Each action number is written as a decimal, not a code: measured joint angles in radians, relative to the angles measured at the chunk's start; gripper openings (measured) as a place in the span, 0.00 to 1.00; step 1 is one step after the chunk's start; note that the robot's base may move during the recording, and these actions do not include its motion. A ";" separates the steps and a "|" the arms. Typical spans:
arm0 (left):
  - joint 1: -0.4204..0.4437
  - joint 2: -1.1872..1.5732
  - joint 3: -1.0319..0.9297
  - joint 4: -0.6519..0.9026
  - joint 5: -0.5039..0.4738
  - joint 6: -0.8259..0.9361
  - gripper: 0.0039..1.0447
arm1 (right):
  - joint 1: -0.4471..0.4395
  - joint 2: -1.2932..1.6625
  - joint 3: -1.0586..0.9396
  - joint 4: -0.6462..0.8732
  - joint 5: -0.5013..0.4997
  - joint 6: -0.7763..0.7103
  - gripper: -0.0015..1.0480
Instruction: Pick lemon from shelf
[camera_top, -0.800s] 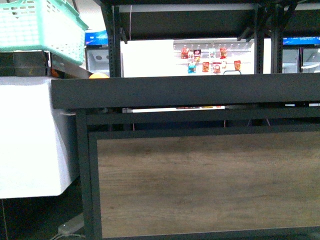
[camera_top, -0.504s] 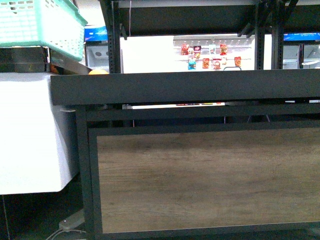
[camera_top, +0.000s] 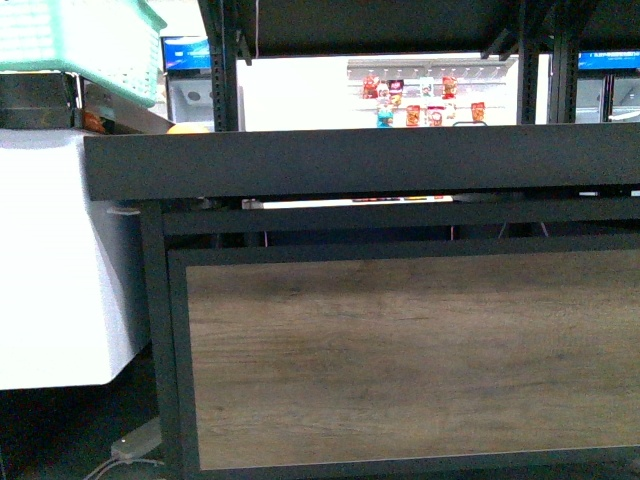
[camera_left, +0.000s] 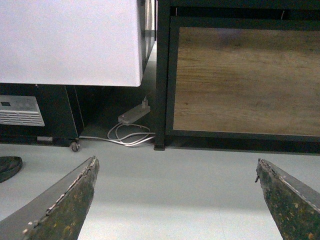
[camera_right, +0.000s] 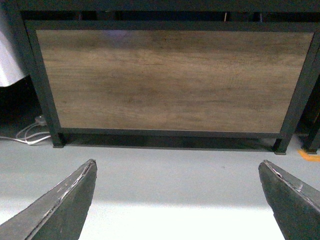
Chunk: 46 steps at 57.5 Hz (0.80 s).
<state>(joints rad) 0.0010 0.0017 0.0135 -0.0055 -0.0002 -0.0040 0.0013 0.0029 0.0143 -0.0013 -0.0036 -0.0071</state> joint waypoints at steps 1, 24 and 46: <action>0.000 0.000 0.000 0.000 0.000 0.000 0.92 | 0.000 0.000 0.000 0.000 0.000 0.000 0.93; 0.000 0.000 0.000 0.000 0.000 0.000 0.92 | 0.000 0.000 0.000 0.000 0.003 0.000 0.93; 0.000 0.000 0.000 0.000 0.000 0.000 0.92 | 0.000 0.000 0.000 0.000 0.003 0.000 0.93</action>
<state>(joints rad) 0.0010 0.0017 0.0135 -0.0055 -0.0002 -0.0040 0.0017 0.0029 0.0143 -0.0013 -0.0006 -0.0071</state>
